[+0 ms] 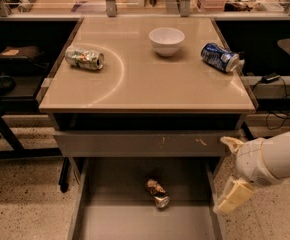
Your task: Pick orange can from middle drawer and place on counter
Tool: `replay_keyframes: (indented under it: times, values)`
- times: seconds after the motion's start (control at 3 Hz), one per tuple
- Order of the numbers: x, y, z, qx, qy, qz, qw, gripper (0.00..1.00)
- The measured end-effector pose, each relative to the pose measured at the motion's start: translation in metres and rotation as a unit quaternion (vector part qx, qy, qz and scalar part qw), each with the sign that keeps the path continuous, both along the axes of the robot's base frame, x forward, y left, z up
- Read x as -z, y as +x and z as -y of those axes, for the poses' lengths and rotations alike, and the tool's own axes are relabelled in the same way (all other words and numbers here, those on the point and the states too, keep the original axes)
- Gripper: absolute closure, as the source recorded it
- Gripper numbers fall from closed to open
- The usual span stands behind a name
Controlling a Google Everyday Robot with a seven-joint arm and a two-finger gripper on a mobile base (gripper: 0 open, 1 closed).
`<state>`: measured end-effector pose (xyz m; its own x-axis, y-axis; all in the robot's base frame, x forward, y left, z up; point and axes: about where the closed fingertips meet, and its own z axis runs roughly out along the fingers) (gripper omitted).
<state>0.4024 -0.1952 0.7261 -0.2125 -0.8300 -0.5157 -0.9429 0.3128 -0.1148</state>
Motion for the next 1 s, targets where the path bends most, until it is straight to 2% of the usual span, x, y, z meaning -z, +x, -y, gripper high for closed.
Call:
replay_keyframes:
  times: [0.33,0.67,1.0]
  values:
    - [0.077,0.02,0.007,0.035,0.065,0.008,0.9972,0.0]
    - [0.163,0.035,0.009,0.071,0.117,-0.006,0.9906,0.0]
    - [0.166,0.035,0.007,0.072,0.113,-0.003,0.991,0.0]
